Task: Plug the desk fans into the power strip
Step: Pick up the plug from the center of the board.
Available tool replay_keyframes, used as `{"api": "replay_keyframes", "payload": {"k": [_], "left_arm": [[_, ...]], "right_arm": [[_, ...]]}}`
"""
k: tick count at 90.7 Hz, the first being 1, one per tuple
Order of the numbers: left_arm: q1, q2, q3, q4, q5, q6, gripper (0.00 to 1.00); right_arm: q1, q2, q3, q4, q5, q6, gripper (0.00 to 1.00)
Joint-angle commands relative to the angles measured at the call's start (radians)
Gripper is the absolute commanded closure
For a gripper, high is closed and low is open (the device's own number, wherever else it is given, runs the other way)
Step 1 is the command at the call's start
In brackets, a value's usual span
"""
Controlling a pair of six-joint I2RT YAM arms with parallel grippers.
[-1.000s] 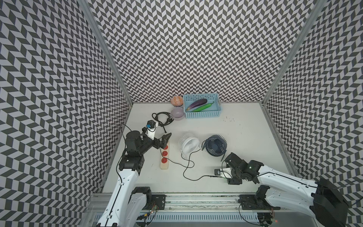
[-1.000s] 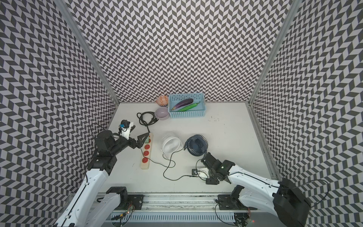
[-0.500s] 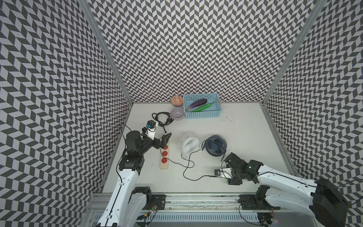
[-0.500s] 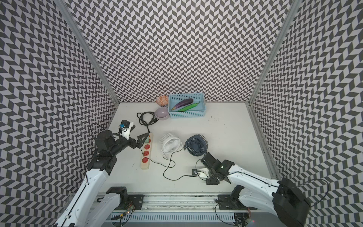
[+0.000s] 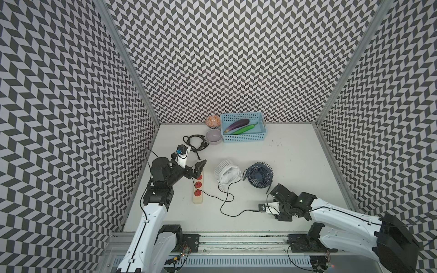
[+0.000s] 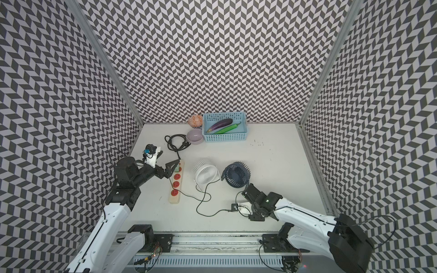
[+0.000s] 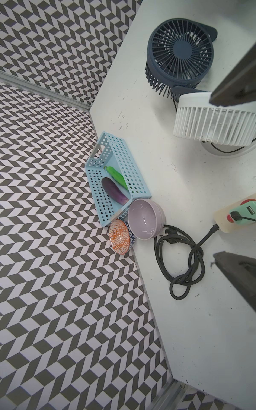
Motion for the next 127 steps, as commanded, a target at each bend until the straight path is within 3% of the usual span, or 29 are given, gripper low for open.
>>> {"api": "replay_keyframes", "payload": {"k": [1,15,39,60,69,94,127], "left_arm": [[-0.006,-0.006,-0.008,0.026,0.015,0.015,0.0],[-0.008,0.0,-0.011,0.012,0.053,0.056,0.0],[-0.011,0.002,0.007,-0.018,0.154,0.136,0.0],[-0.024,0.007,0.046,-0.098,0.285,0.261,0.0],[-0.044,0.014,0.085,-0.217,0.358,0.405,0.0],[-0.129,0.042,0.172,-0.43,0.368,0.668,0.0],[-0.255,0.128,0.268,-0.527,0.395,0.764,0.0]], "right_arm": [[0.005,-0.013,0.013,0.001,-0.009,-0.003,0.75],[0.005,-0.027,0.039,0.01,-0.017,-0.003,0.8],[0.006,-0.034,0.124,0.025,-0.048,-0.013,1.0],[0.006,-0.019,0.219,0.044,-0.109,0.018,1.0],[0.006,0.009,0.26,0.058,-0.147,0.053,1.0],[0.006,0.097,0.342,0.113,-0.21,0.123,1.0],[0.024,0.071,0.339,0.322,-0.283,0.143,1.0]]}}
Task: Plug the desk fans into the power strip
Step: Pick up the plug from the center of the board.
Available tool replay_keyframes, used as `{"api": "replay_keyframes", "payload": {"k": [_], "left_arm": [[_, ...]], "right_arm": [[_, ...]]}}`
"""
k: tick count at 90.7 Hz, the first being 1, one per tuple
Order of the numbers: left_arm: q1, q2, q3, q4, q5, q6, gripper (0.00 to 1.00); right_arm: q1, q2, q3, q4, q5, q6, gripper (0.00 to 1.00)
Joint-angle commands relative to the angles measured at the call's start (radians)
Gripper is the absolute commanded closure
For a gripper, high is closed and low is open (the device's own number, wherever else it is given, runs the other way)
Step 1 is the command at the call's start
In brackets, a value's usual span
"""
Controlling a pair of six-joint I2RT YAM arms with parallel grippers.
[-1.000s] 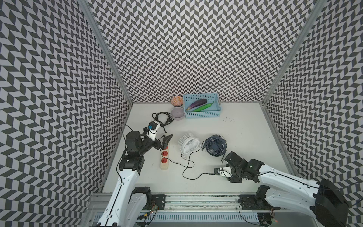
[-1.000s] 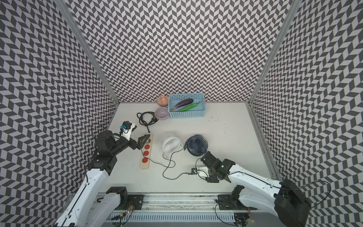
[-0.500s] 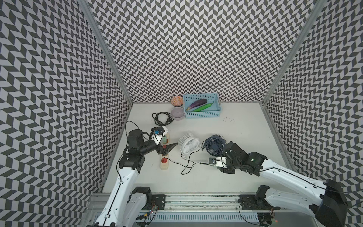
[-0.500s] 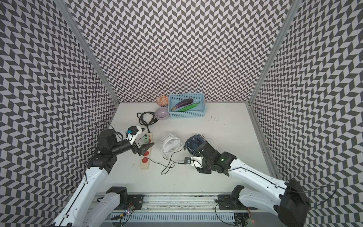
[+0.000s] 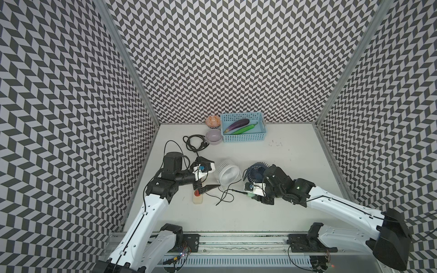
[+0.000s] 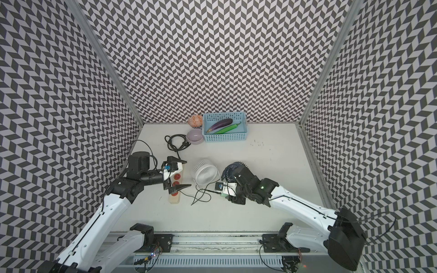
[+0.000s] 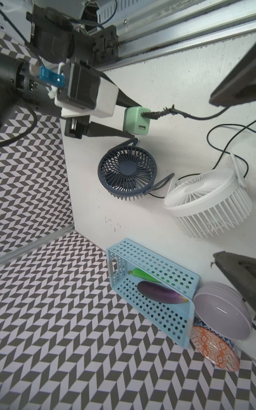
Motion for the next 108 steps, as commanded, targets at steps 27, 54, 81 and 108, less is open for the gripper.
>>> {"api": "replay_keyframes", "payload": {"k": [27,54,81,108], "left_arm": [[-0.127,0.088,0.137,-0.181,0.0,0.205,0.0],[-0.178,0.137,0.176,-0.184,-0.029,0.231,0.03],[-0.207,0.168,0.189,-0.184,-0.053,0.252,0.07],[-0.233,0.184,0.193,-0.184,-0.081,0.267,0.16]], "right_arm": [[0.024,0.017,0.025,0.249,-0.045,0.082,1.0],[0.068,0.046,0.04,0.33,-0.026,0.119,1.0],[0.115,0.074,0.06,0.388,-0.021,0.168,1.0],[0.143,0.081,0.076,0.473,-0.02,0.217,1.0]]}}
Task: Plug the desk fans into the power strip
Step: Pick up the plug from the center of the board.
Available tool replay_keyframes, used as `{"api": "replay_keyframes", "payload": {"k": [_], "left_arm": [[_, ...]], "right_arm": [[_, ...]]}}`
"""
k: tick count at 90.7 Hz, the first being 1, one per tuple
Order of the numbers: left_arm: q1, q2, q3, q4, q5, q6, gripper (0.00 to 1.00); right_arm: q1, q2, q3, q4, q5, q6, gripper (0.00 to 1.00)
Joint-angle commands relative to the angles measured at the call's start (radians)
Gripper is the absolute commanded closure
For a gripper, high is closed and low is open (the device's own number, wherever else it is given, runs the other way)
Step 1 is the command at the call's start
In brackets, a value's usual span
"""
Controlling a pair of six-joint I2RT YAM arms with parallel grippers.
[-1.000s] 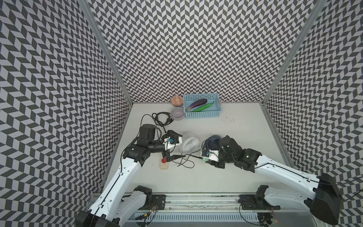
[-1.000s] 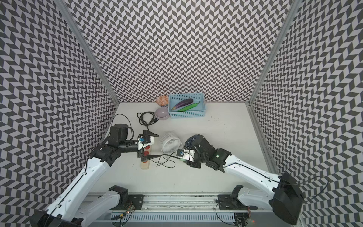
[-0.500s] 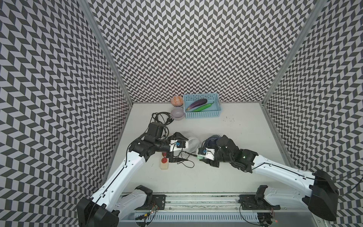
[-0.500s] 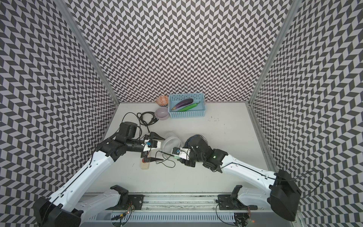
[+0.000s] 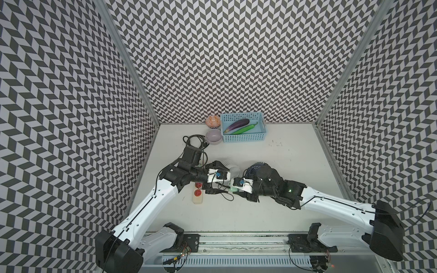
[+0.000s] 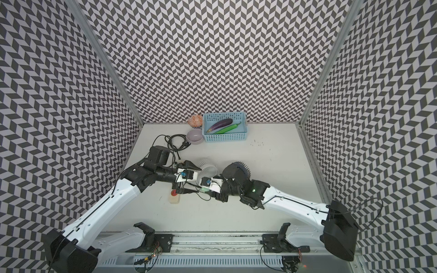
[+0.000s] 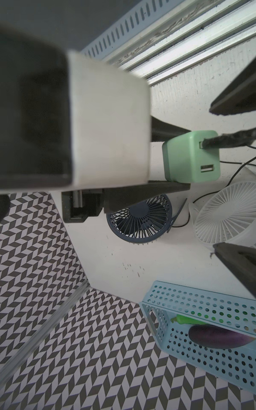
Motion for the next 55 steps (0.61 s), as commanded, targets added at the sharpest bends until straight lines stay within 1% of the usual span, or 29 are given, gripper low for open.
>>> {"api": "replay_keyframes", "payload": {"k": [1,18,39,45,55], "left_arm": [[-0.011,0.002,0.033,-0.015,-0.004,0.014,0.16],[-0.016,0.001,0.032,-0.014,-0.005,0.015,0.25],[-0.019,0.001,0.033,-0.015,-0.004,0.014,0.34],[-0.019,0.004,0.036,-0.015,-0.005,0.014,0.35],[-0.02,0.005,0.038,-0.015,-0.004,0.011,0.41]], "right_arm": [[0.01,0.006,0.032,0.118,0.0,0.039,1.0],[0.014,0.01,0.029,0.168,0.007,0.053,1.0],[0.018,0.017,0.029,0.23,0.01,0.057,1.0],[0.017,0.02,0.032,0.236,0.01,0.057,1.0],[0.018,0.032,0.042,0.234,0.01,0.057,1.0]]}}
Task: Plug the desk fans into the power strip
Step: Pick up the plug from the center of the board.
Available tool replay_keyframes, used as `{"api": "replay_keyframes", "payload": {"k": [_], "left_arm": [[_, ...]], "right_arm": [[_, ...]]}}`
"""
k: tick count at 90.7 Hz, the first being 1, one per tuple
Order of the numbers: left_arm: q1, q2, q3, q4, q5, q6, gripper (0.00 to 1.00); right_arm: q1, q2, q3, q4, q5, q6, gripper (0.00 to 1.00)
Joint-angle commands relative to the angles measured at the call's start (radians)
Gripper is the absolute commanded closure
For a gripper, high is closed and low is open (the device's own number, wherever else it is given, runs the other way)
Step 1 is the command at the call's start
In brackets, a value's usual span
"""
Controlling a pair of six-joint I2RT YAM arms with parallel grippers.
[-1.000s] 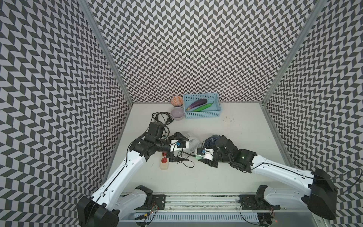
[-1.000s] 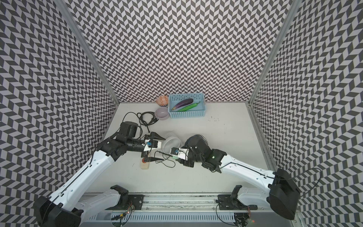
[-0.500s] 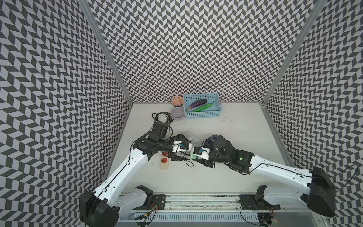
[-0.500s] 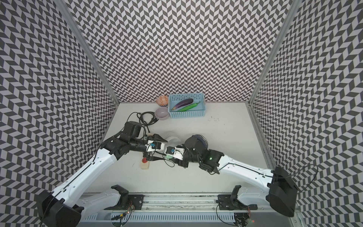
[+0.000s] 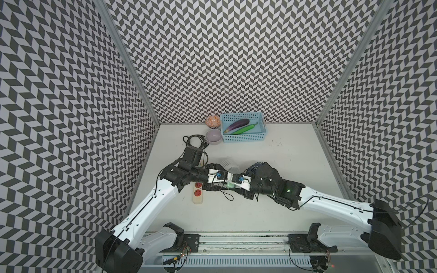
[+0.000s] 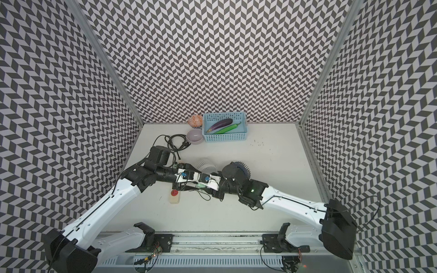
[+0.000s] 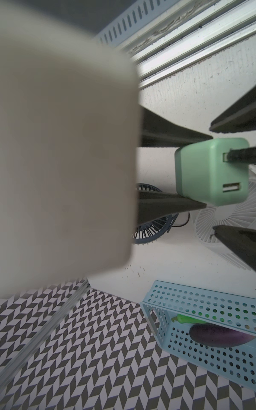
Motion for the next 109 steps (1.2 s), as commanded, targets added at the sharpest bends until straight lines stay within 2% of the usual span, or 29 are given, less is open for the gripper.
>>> {"api": "replay_keyframes", "payload": {"k": [1,16,29,37,74,99,109], "left_arm": [[-0.011,0.005,0.036,-0.015,0.005,0.005,0.42],[-0.015,0.009,0.041,-0.015,0.008,0.004,0.46],[-0.016,0.013,0.048,-0.014,0.009,0.0,0.57],[-0.017,0.016,0.047,-0.016,0.003,0.007,0.59],[-0.016,0.005,0.03,-0.041,-0.077,0.059,0.57],[-0.016,0.005,0.024,-0.046,-0.083,0.062,0.55],[-0.016,0.004,0.021,-0.05,-0.092,0.069,0.5]], "right_arm": [[0.01,0.01,0.038,0.115,-0.006,0.015,1.0],[0.009,0.02,0.049,0.112,-0.006,0.015,1.0],[0.01,0.024,0.052,0.107,-0.006,0.015,1.0],[0.01,0.023,0.056,0.106,-0.007,0.016,1.0],[0.01,0.017,0.057,0.081,0.022,-0.01,1.0],[0.01,0.016,0.05,0.077,0.025,-0.022,1.0],[0.011,0.013,0.047,0.075,0.026,-0.023,1.0]]}}
